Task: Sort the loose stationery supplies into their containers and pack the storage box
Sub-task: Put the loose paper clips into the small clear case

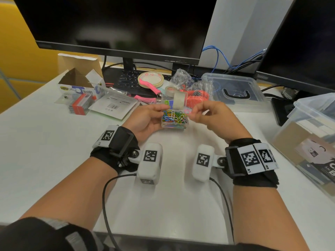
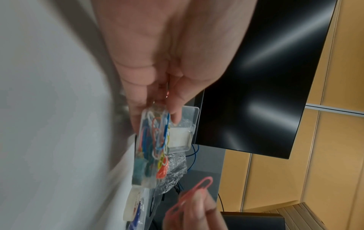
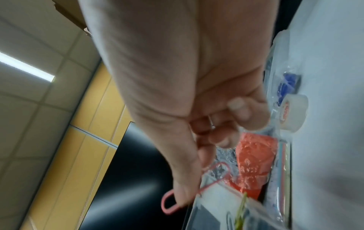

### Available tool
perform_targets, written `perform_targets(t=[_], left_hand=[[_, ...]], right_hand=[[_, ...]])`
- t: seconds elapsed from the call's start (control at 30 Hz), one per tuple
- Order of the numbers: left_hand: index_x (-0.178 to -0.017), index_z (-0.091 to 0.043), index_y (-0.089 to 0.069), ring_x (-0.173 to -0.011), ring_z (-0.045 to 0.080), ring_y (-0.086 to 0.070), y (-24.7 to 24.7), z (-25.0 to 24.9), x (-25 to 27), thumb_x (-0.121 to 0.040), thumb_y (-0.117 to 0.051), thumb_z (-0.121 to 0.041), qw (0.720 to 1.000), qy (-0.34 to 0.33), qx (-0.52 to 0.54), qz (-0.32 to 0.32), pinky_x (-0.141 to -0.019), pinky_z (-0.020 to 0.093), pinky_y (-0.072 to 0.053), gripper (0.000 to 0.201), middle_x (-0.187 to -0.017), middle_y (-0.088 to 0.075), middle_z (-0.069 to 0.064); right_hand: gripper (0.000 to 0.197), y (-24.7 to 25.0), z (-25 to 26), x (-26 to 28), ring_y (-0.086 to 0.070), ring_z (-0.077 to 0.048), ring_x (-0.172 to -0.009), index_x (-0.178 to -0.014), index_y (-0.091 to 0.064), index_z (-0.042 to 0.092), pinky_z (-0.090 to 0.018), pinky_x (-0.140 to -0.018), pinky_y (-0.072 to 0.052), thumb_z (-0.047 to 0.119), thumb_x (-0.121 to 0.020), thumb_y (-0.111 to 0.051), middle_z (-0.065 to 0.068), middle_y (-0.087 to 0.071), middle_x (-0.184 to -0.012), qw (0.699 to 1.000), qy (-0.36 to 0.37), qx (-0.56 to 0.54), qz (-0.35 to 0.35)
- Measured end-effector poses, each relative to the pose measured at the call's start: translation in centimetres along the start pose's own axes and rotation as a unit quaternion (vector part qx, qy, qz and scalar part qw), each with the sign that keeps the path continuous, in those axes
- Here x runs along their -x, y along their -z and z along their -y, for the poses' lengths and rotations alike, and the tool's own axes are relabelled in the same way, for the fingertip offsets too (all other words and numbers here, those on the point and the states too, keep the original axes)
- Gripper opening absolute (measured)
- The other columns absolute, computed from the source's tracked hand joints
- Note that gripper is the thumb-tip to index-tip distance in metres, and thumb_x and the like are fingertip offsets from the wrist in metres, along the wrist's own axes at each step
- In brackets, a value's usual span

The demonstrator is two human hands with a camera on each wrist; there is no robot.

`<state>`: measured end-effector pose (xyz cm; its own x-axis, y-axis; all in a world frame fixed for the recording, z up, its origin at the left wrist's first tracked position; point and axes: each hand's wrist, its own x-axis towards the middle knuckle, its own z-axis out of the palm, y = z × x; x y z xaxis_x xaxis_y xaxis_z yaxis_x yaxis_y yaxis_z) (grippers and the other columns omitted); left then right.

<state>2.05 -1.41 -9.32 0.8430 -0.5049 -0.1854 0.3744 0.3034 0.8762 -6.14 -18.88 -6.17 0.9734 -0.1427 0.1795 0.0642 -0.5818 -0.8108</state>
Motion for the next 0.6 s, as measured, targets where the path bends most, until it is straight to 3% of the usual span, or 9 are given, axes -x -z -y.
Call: perform_targets(t=[0.17, 0.23, 0.43, 0.6], left_hand=[[-0.105, 0.003, -0.057, -0.084, 0.025, -0.064, -0.4, 0.3, 0.3, -0.093, -0.035, 0.012, 0.999, 0.010, -0.011, 0.037, -0.073, 0.031, -0.057, 0.027, -0.097, -0.064, 0.017], [-0.106, 0.003, -0.057, -0.083, 0.025, -0.065, -0.4, 0.4, 0.2, -0.093, -0.036, 0.012, 0.999, 0.013, -0.009, 0.043, -0.073, 0.031, -0.058, 0.027, -0.098, -0.064, 0.018], [-0.101, 0.002, -0.059, -0.077, 0.023, -0.068, -0.5, 0.5, 0.3, -0.092, -0.037, 0.011, 0.999, 0.015, -0.005, 0.041, -0.069, 0.030, -0.059, 0.026, -0.094, -0.065, 0.018], [-0.100, 0.001, -0.060, -0.075, 0.022, -0.069, -0.4, 0.4, 0.3, -0.092, -0.037, 0.011, 0.999, 0.010, 0.000, 0.032, -0.070, 0.030, -0.059, 0.027, -0.095, -0.066, 0.017]], right_hand=[[0.006, -1.4, -0.1, -0.8, -0.047, 0.014, -0.057, -0.081, -0.063, 0.016, -0.007, -0.058, -0.034, 0.013, -0.084, -0.068, 0.015, -0.053, -0.071, 0.997, 0.046, 0.046, -0.031], [0.001, -1.7, -0.2, -0.9, -0.047, 0.015, -0.058, -0.083, -0.068, 0.012, -0.006, -0.059, -0.035, 0.012, -0.084, -0.068, 0.016, -0.054, -0.070, 0.996, 0.056, 0.060, -0.035], [0.009, -2.3, -0.4, -1.1, -0.048, 0.017, -0.058, -0.090, -0.073, 0.011, -0.003, -0.058, -0.033, 0.016, -0.084, -0.067, 0.009, -0.059, -0.073, 0.992, 0.061, 0.104, -0.028], [0.005, -1.7, -0.8, -1.2, -0.047, 0.004, -0.070, -0.089, -0.068, 0.019, -0.002, -0.062, -0.032, 0.018, -0.087, -0.064, 0.011, -0.055, -0.078, 0.990, 0.036, 0.066, -0.121]])
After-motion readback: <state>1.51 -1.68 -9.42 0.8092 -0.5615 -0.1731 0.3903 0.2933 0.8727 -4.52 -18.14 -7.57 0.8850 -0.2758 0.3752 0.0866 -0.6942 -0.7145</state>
